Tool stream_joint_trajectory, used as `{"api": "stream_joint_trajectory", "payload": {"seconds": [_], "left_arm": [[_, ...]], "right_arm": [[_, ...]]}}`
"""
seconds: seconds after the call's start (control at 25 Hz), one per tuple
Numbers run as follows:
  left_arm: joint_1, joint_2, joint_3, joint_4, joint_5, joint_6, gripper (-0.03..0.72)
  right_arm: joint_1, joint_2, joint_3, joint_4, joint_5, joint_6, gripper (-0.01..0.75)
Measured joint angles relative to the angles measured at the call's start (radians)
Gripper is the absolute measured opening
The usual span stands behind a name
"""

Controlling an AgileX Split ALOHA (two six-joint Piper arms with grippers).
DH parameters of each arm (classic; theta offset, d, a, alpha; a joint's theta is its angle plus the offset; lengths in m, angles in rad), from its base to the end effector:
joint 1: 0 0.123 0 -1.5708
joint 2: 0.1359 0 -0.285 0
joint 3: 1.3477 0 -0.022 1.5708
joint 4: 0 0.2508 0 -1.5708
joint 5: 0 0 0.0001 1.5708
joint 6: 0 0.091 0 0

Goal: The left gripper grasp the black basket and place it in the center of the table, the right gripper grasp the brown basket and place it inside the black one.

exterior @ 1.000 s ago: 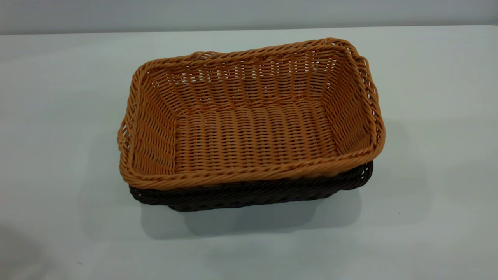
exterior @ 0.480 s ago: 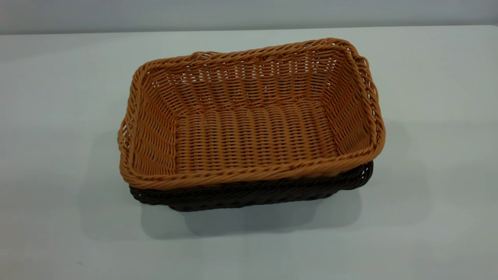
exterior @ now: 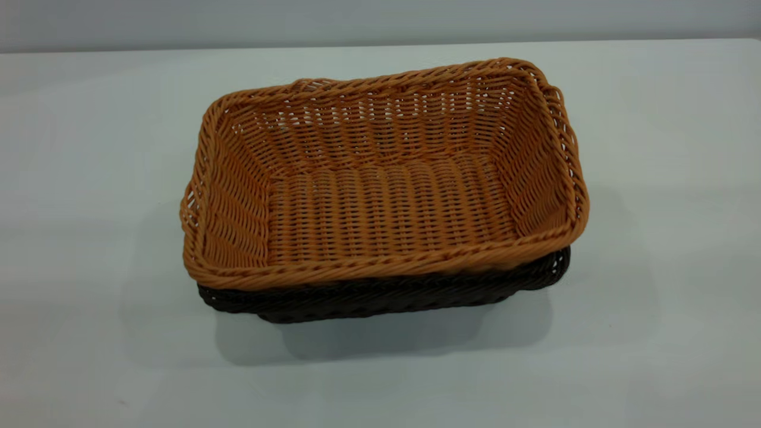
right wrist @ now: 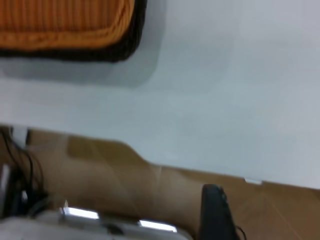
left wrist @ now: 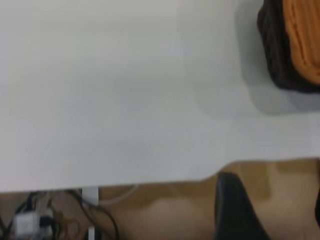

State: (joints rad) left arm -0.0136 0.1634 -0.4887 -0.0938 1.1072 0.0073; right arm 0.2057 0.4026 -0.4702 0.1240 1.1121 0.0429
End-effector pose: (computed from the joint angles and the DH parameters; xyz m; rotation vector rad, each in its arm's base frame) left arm 0.0182 -0.0079 0.2697 0.0207 2.2636 -0.1206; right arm 0.0488 0.0205 0.2557 -0.1813 2.5301 0.2616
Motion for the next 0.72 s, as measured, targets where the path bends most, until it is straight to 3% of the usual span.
{"api": "stream_joint_trajectory", "payload": {"seconds": [0.32,0.72], "left_arm": [[0.0,-0.07,0.002,0.0,0.004,-0.001,0.349],[0.01,-0.108,0.005,0.0,0.004,-0.001,0.349]], "right_arm": [[-0.159,-0.335,0.0,0.015,0.013,0.0,0.38],[-0.187,-0.418,0.0,0.026,0.029,0.0,0.321]]}}
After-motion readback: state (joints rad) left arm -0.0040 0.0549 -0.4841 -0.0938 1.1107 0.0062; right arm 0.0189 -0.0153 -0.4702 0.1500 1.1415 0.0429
